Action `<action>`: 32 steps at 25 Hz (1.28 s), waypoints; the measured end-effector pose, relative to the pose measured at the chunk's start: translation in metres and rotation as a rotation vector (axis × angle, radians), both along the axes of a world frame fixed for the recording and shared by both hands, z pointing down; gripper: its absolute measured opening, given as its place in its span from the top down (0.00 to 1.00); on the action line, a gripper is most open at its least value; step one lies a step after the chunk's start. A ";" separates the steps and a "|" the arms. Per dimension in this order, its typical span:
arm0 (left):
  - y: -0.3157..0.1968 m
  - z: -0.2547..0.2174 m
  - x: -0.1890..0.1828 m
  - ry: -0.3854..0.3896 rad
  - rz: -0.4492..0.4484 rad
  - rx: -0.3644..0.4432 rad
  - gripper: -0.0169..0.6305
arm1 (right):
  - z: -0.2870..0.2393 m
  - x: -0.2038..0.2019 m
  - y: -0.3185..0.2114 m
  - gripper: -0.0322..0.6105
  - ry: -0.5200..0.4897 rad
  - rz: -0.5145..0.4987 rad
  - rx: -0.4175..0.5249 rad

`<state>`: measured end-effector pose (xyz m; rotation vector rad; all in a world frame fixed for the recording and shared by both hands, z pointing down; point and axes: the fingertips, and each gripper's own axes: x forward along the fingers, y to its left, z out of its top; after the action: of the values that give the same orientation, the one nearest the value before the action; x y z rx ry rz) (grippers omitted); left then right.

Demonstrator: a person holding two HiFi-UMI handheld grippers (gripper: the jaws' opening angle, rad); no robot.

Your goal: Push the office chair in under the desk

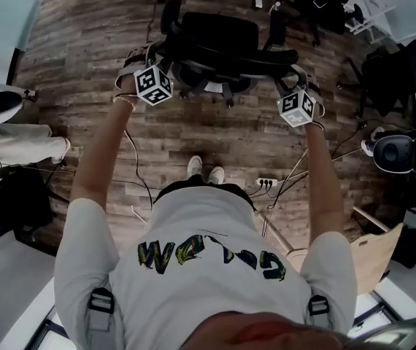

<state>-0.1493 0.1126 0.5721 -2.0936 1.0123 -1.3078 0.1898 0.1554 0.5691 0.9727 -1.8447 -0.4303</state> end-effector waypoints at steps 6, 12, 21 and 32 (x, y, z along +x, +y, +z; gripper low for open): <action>-0.004 0.001 0.000 0.020 0.030 -0.004 0.69 | 0.006 0.000 -0.008 0.63 0.041 0.011 -0.010; -0.008 0.003 -0.001 0.016 -0.002 -0.013 0.69 | 0.007 -0.002 -0.011 0.64 0.041 0.016 -0.018; -0.054 0.001 -0.006 0.030 -0.065 -0.025 0.69 | 0.007 -0.008 -0.051 0.63 0.024 0.053 -0.022; -0.124 0.003 -0.006 0.055 -0.085 -0.037 0.69 | 0.009 -0.008 -0.124 0.63 0.008 0.056 -0.011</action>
<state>-0.1554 -0.0111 0.5752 -2.1467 1.1194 -1.3256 0.1815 0.0309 0.5777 1.0114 -1.8060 -0.3888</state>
